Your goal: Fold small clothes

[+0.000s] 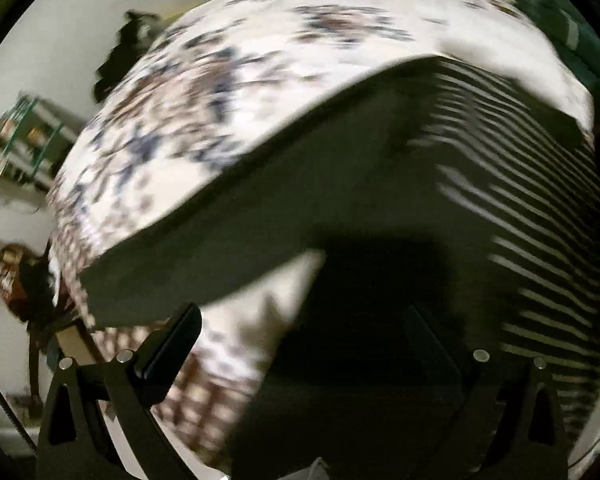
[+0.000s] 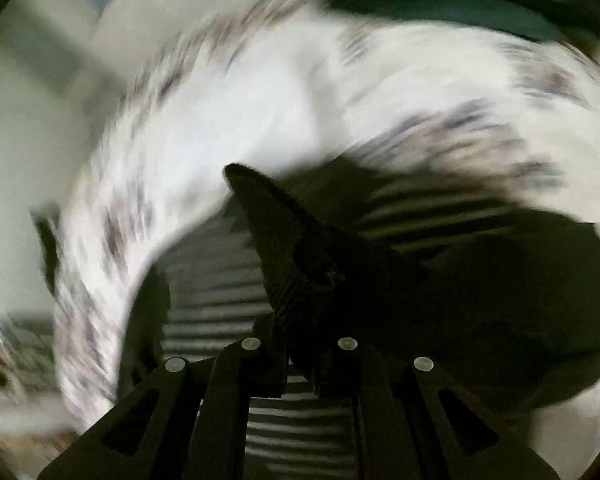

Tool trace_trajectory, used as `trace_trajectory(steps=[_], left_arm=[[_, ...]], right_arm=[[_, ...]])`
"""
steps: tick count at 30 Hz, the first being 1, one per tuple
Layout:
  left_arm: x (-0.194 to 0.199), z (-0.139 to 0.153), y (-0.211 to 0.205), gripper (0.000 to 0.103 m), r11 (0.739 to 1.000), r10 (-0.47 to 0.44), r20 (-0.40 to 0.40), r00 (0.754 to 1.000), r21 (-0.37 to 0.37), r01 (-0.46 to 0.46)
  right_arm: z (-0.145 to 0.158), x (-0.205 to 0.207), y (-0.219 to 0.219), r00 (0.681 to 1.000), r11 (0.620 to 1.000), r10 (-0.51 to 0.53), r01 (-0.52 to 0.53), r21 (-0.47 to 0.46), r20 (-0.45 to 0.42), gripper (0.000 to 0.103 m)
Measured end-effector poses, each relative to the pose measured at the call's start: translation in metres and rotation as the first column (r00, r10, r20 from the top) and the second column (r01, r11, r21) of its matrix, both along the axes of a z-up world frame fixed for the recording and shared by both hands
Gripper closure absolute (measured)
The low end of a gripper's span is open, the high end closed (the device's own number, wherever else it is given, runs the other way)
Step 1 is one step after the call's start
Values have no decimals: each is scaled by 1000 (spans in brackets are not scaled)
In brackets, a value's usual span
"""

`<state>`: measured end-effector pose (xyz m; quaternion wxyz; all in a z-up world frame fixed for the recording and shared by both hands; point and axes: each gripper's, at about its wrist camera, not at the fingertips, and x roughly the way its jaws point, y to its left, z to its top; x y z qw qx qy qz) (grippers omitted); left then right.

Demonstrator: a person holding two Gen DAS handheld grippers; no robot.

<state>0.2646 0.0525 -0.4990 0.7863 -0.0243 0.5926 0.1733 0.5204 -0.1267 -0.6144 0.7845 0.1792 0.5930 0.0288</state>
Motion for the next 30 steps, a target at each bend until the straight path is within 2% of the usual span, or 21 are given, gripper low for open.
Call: trace_trajectory(steps=[2,4,6,7,8,10,11,12,13,14,16,19,23,24,28,30], left_arm=[[-4,-2,29,0,999,39,4,999,10,-39],[-8,-4,56,0,997,72,10,997,22,-73],[-12,-8,78,0,994,104,7,995,25,-104],[-14,-11,89,0,992,123,2,992,19,-123],[-16,-13,98,0,990,137,-3,991,15,-137],[-20,-14,114,0,986,167,-4,986,-8,-167],[-22,-13,120,0,984,176,-3,984,-18,-176],[-26,-13,129,0,981,190,-5,982,-34,-190],[-30,-13,137,0,978,200,-8,980,-52,-200],[-35,-12,146,0,974,213,-13,977,-79,-214],[-48,-9,167,0,960,246,-17,969,-129,-247],[-70,-8,199,0,938,295,-15,955,-186,-292],[-91,-25,240,0,893,384,-43,922,-238,-383],[-96,-33,250,0,872,419,-57,906,-250,-420],[-109,-64,284,2,777,551,-75,831,-317,-543],[-108,-81,294,11,736,588,-93,803,-351,-580]], right_arm=[[-15,4,70,993,991,117,-117,-59,-8,95],[-26,3,116,981,977,195,-195,-91,-13,95],[-41,-4,151,962,953,268,-271,-136,-46,95],[-51,-7,165,952,935,294,-306,-177,-90,95],[-56,-7,170,947,929,302,-318,-190,-108,94],[-57,-10,162,951,944,285,-300,-137,-122,91],[-56,-13,151,951,958,271,-281,-54,-148,81],[-54,-17,141,952,966,256,-256,20,-171,62],[-48,-27,122,957,971,223,-202,126,-186,48],[-41,-35,107,964,971,193,-161,177,-181,27],[-27,-57,80,974,970,141,-101,220,-179,24],[-19,-98,54,975,977,97,-54,208,-202,24],[-20,-143,35,967,981,60,-11,194,-249,24],[-26,-155,32,963,979,50,6,205,-266,24],[-37,-159,50,947,975,27,45,216,-320,24],[-45,-161,60,943,975,28,47,215,-332,24]])
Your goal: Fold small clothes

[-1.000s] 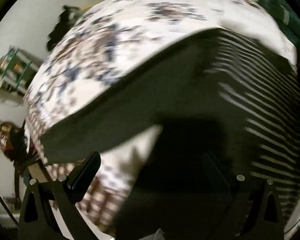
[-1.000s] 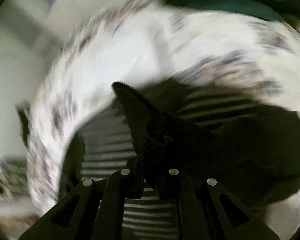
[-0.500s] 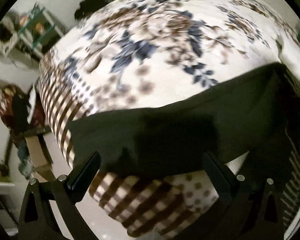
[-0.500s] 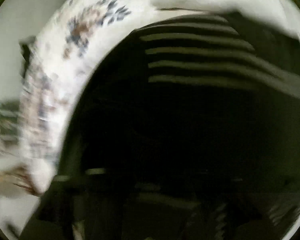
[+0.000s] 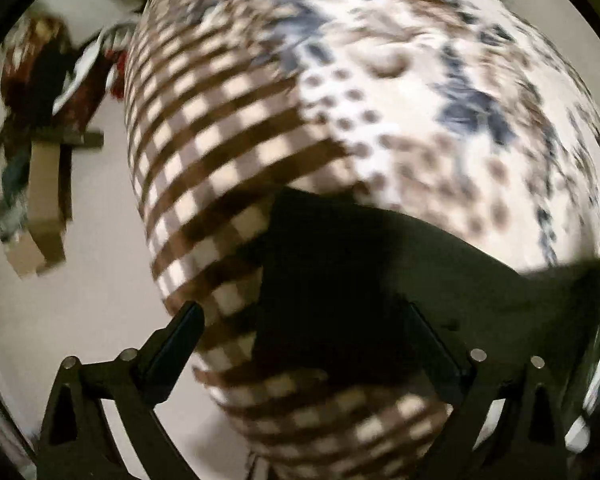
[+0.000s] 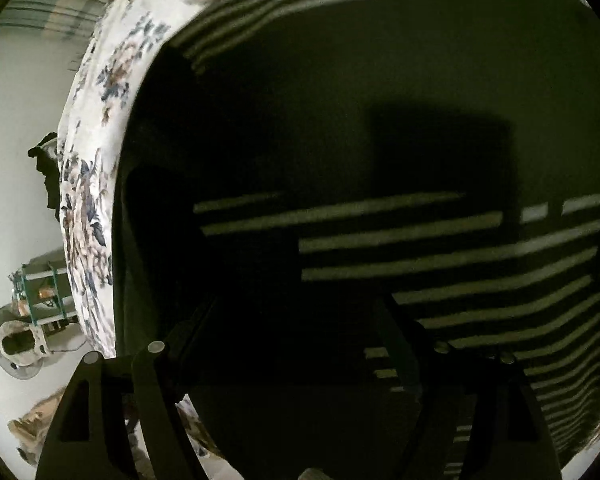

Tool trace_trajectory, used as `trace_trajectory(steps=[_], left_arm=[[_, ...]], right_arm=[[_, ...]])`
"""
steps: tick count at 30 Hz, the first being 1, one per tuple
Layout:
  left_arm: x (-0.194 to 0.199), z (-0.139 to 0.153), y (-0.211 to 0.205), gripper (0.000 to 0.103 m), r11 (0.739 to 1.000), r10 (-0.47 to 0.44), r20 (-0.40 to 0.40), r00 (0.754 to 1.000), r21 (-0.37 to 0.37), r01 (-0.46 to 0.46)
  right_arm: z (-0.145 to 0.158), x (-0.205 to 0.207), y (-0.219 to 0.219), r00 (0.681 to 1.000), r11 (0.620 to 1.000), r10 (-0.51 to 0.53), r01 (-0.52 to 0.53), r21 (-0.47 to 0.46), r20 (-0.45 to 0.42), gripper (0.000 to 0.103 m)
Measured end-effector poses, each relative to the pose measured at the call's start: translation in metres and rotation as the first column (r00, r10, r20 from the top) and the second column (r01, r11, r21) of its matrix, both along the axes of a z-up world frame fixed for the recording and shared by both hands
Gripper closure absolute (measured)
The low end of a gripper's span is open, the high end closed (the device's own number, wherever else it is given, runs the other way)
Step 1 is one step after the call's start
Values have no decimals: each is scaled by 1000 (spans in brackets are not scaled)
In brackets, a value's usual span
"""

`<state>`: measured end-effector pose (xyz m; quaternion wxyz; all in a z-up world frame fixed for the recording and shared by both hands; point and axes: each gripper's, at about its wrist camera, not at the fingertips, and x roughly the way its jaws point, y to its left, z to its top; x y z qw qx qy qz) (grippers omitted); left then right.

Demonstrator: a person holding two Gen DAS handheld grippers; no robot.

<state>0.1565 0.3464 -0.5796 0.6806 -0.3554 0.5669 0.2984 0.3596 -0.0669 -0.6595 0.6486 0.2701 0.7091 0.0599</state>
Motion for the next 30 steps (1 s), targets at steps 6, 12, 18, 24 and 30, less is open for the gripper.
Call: trace_trajectory(steps=[6,12,18,24,30], left_arm=[[8,29,19,100,992,104,129,986,63,-112],[35,110,55,100,973,110,360,926,150,-173],[60,88,110,96,974,153,396,905,94,-205],[23,31,108,77,945,325,345,881,-155,-289],[32,-9,82,38,882,444,354,823,-337,-331]], right_arm=[[3,0,34,998,998,60,-60,-1,20,24],[16,11,88,985,986,150,-143,-83,83,24],[14,30,130,981,972,172,-155,-179,87,16],[7,40,137,984,973,160,-144,-183,75,8],[6,40,117,992,982,86,-69,-176,92,8]])
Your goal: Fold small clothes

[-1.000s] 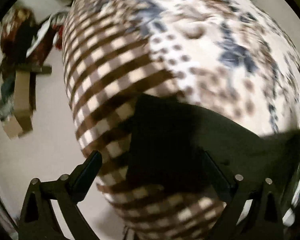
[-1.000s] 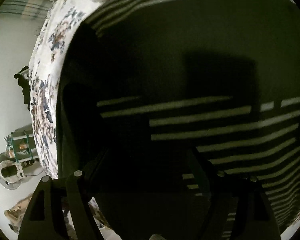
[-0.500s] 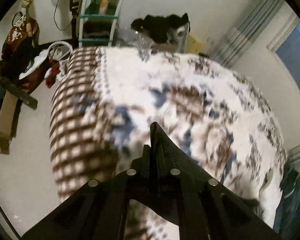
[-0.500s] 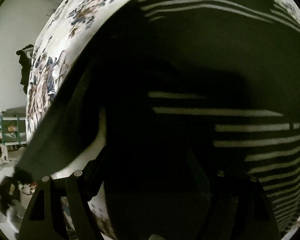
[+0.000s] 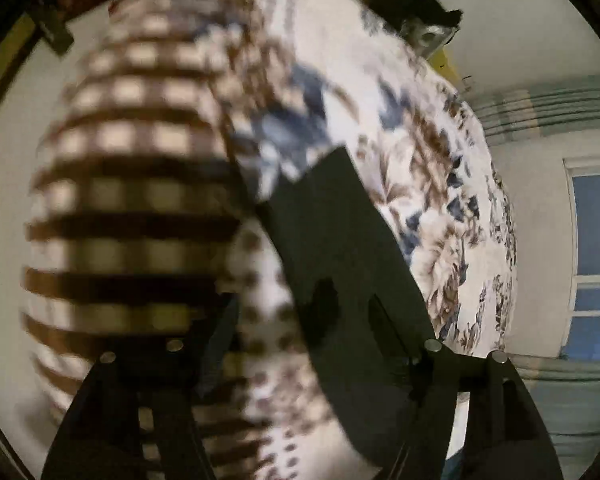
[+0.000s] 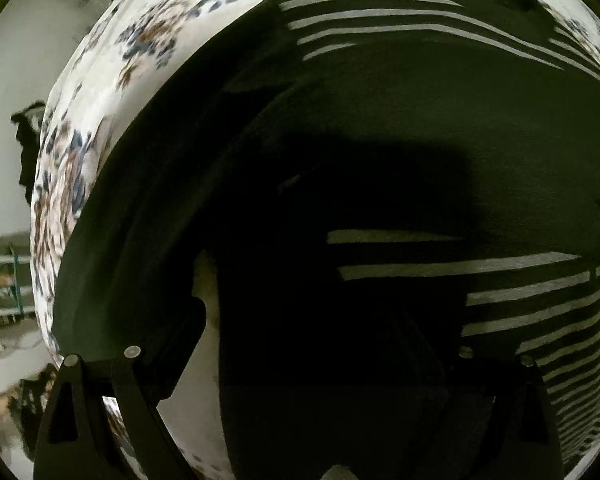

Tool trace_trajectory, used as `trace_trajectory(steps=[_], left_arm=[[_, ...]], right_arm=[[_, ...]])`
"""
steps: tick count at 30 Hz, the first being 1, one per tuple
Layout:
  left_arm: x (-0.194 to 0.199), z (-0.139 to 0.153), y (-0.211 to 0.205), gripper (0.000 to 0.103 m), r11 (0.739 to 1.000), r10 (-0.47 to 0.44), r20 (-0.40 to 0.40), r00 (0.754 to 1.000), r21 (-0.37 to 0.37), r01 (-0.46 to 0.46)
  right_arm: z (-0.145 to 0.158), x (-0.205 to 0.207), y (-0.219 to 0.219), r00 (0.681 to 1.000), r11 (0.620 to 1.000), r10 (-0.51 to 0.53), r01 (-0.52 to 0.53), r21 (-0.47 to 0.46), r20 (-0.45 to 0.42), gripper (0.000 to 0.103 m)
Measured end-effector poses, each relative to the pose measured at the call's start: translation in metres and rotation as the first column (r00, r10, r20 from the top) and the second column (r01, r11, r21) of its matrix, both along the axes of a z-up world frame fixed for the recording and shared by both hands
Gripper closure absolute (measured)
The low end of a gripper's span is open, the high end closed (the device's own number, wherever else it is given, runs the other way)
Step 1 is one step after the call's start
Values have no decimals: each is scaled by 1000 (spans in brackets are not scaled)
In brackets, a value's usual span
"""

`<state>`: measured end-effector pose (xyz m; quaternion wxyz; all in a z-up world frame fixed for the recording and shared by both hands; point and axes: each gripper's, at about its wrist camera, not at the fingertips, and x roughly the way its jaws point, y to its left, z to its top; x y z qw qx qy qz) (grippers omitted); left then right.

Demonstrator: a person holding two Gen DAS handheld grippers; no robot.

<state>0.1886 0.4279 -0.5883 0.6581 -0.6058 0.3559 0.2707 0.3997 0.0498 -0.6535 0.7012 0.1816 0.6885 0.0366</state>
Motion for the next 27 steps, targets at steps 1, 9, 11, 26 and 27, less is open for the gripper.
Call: trace_trajectory(steps=[1,9,11,26,27], left_arm=[[10,-5,1,38,1000,1,-10,1000,6,-1],[81,15,20,97,954,-58,-165,985,283,104],[90,34,22,97,935,-76,-148,986,334,123],[190,260,-87,98,726,-357,66,932,647,232],[196,271,-114,98,698,-404,69,912,668,258]], right_arm=[[0,0,-7,1000,1000,-20,20,4,-1,8],[10,-8,-60,989,989,-144,145,-37,25,8],[15,-12,-76,984,984,-175,176,-41,28,8],[46,0,-195,968,960,-234,245,-137,93,0],[48,-1,-209,963,958,-251,261,-115,95,0]])
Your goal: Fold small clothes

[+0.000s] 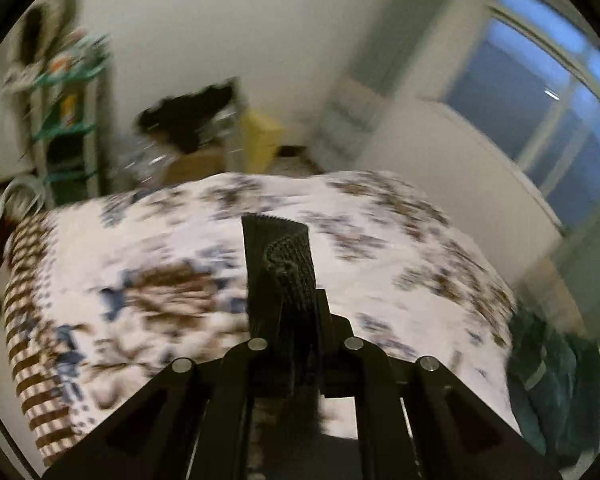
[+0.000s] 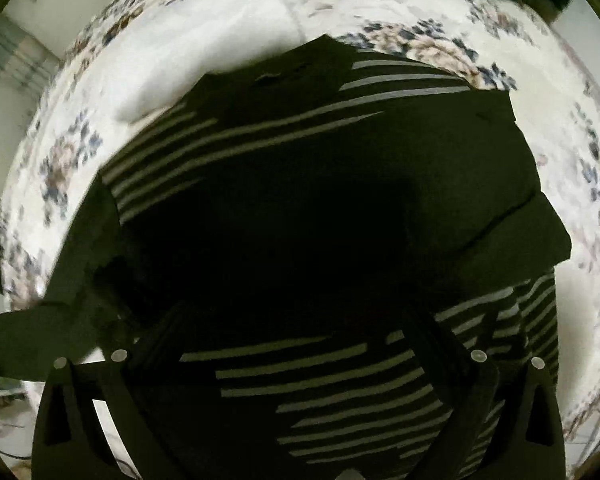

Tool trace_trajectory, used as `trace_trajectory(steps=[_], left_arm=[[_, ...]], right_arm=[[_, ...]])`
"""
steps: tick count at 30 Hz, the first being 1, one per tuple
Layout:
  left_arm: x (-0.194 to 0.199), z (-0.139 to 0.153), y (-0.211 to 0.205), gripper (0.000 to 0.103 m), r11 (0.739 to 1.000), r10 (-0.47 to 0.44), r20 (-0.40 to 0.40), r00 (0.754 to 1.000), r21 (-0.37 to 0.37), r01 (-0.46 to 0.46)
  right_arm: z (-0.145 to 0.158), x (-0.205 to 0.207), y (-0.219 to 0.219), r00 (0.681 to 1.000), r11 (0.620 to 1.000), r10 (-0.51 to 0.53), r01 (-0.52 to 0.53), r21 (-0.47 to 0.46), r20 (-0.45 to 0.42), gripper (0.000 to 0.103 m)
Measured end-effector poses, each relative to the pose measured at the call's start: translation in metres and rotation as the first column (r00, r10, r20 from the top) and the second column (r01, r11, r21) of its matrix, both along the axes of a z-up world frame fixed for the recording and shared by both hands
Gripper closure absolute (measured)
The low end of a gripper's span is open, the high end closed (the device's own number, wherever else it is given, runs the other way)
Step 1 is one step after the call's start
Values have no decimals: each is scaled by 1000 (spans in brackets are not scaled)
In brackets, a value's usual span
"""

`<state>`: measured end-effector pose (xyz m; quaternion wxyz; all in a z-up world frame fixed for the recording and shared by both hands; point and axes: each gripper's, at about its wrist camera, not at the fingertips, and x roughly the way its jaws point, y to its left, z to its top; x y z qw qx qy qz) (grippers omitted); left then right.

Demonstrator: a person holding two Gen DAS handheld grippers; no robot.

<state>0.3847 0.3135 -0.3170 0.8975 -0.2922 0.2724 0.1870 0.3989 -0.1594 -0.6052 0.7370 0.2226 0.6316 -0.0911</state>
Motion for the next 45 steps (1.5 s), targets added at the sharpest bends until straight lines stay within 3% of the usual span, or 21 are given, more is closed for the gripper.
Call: trace_trajectory(steps=[4,7,11,12,14,17,19,23,24,25,26,27,28,29,32,34,36,37,41,43,45], left_arm=[[28,18,-115,98,980,-200,21,980,21,199],[47,-1,-227,98,927,-374,-8,927,-25,374],[57,-57,-386,98,808,-589,-82,804,-104,580],[56,-76,-429,98,768,-640,-104,761,-119,630],[50,-110,-498,98,705,-709,-149,689,-149,693],[42,-147,-572,97,637,-771,-202,604,-196,746],[38,-159,-610,96,615,-784,-258,564,-201,762],[32,-183,-651,92,612,-755,-408,514,-155,776],[28,-184,-652,90,609,-751,-415,513,-135,782],[24,-180,-651,79,609,-750,-406,522,-116,785],[21,-176,-644,51,613,-746,-398,534,-98,784],[17,-170,-636,32,617,-742,-394,543,-85,782],[13,-165,-625,6,627,-732,-394,556,-69,776],[9,-164,-618,5,641,-714,-398,576,-43,766],[-9,-160,-572,5,702,-629,-435,645,38,711],[-19,-160,-523,5,754,-546,-468,695,89,651],[-26,-165,-471,5,800,-455,-509,730,126,586],[-28,-169,-442,5,824,-406,-525,748,143,547],[-32,-199,-348,5,890,-242,-596,766,177,419],[-30,-208,-316,5,925,-209,-585,784,141,352],[-27,-214,-283,5,959,-190,-539,821,78,273]], right_arm=[[7,-4,-47,999,999,-34,33,38,18,0],[11,-18,-101,997,996,-73,72,50,12,0],[7,-40,-172,992,992,-124,124,29,-16,0],[5,-47,-190,990,990,-139,140,24,-27,0],[0,-64,-231,984,985,-169,171,17,-55,0],[-7,-83,-278,976,980,-198,200,9,-92,0],[-13,-96,-306,971,977,-209,213,23,-115,0],[-16,-117,-348,971,972,-197,211,100,-136,0],[-15,-122,-353,972,971,-189,206,119,-142,0],[-12,-124,-359,972,968,-180,202,149,-149,0],[-9,-126,-365,974,960,-179,204,193,-138,5],[-7,-125,-369,976,954,-181,203,219,-118,27],[-4,-119,-372,979,950,-168,192,245,-115,42],[-3,-113,-371,982,950,-146,174,259,-123,61],[2,-83,-354,995,939,-77,95,330,-70,61],[2,-53,-336,999,935,-31,42,353,-36,54],[-3,-20,-315,1000,938,18,-13,346,-9,42],[-6,-6,-305,999,940,45,-42,338,1,42],[-16,58,-238,983,941,182,-176,289,6,42],[-13,85,-193,963,914,268,-262,310,26,42],[-7,109,-138,929,867,364,-361,344,58,42]])
